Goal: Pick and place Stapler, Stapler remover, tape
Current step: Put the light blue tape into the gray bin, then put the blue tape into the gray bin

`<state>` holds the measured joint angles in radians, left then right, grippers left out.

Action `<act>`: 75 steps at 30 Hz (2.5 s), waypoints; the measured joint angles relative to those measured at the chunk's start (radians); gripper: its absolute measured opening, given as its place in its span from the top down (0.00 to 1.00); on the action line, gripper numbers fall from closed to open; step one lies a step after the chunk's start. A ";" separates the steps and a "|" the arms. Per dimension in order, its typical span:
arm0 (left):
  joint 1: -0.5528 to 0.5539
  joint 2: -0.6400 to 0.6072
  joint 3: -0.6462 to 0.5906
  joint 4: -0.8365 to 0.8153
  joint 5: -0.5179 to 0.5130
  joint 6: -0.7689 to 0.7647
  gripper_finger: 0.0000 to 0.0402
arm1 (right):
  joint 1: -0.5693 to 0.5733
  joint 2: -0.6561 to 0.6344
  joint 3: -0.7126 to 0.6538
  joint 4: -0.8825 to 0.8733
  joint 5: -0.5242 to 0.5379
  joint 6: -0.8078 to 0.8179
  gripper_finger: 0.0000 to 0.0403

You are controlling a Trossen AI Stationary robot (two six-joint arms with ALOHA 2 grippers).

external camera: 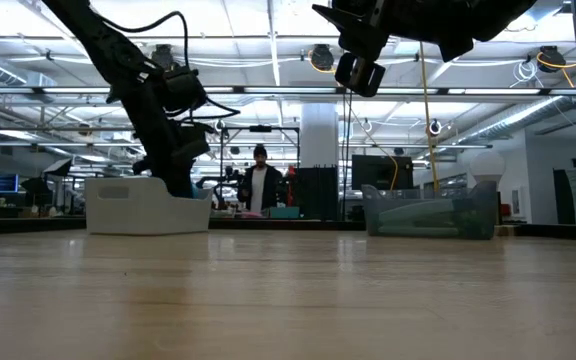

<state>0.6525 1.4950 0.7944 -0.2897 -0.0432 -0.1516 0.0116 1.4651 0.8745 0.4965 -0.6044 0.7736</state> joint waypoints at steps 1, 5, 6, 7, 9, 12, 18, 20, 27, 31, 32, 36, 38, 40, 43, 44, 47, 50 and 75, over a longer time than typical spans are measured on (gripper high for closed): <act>0.000 0.004 0.000 0.005 -0.001 0.000 0.91 | 0.000 0.000 0.000 0.000 0.000 0.001 0.60; 0.000 0.023 0.000 0.009 -0.003 0.000 0.91 | 0.000 0.000 0.000 0.000 0.000 0.000 0.60; 0.000 0.023 0.000 0.009 -0.003 0.000 0.90 | 0.000 0.000 0.000 0.000 0.000 0.000 0.60; 0.000 0.023 0.000 0.010 -0.003 0.000 0.88 | 0.000 0.000 0.000 0.000 0.000 0.000 0.60; 0.000 0.023 0.000 0.010 -0.003 0.002 0.86 | 0.000 0.000 0.000 0.000 0.000 0.000 0.60; 0.000 0.023 0.000 0.010 -0.002 0.008 0.83 | 0.000 0.000 0.000 0.000 0.000 0.000 0.60; -0.010 0.024 0.000 0.007 -0.002 0.011 0.80 | 0.000 0.000 0.000 0.000 0.000 0.002 0.61; -0.013 0.024 0.000 0.007 -0.002 0.013 0.80 | 0.000 0.000 0.000 0.000 0.000 0.003 0.61; -0.012 0.023 0.000 0.009 -0.002 0.018 0.79 | 0.000 0.000 0.000 0.000 0.000 0.018 0.60; -0.011 0.024 0.000 0.010 -0.002 0.024 0.79 | 0.000 0.000 0.000 0.000 0.000 0.018 0.60; -0.011 0.024 0.000 0.010 -0.002 0.023 0.78 | 0.000 0.000 0.000 0.000 0.000 0.018 0.60; -0.011 0.023 0.000 0.013 -0.010 0.019 0.68 | 0.000 0.000 0.000 0.000 0.000 0.018 0.60; -0.011 0.023 0.000 0.014 -0.010 0.014 0.61 | 0.000 0.000 0.000 0.000 0.000 0.018 0.60; -0.011 0.023 0.000 0.014 -0.009 0.013 0.55 | 0.000 0.000 0.000 0.000 0.000 0.018 0.60; -0.008 0.001 0.000 0.007 -0.006 0.011 0.48 | 0.000 0.000 0.000 0.000 0.000 0.018 0.60; -0.007 -0.012 0.001 0.011 -0.005 0.011 0.46 | 0.000 0.000 0.000 0.000 0.000 0.018 0.60; -0.005 -0.074 0.002 0.000 -0.003 0.000 0.43 | 0.000 0.000 0.000 0.000 0.000 0.018 0.61; -0.003 -0.165 0.002 -0.012 0.012 -0.015 0.42 | 0.000 0.000 0.000 0.000 -0.001 0.019 0.61; -0.435 -0.800 -0.026 -0.115 0.148 -0.158 0.44 | 0.332 -0.160 0.000 -0.732 0.196 0.479 0.60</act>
<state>0.2174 0.6946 0.7684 -0.4052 0.1049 -0.3096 0.3434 1.3051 0.8742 -0.2353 -0.4086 1.2521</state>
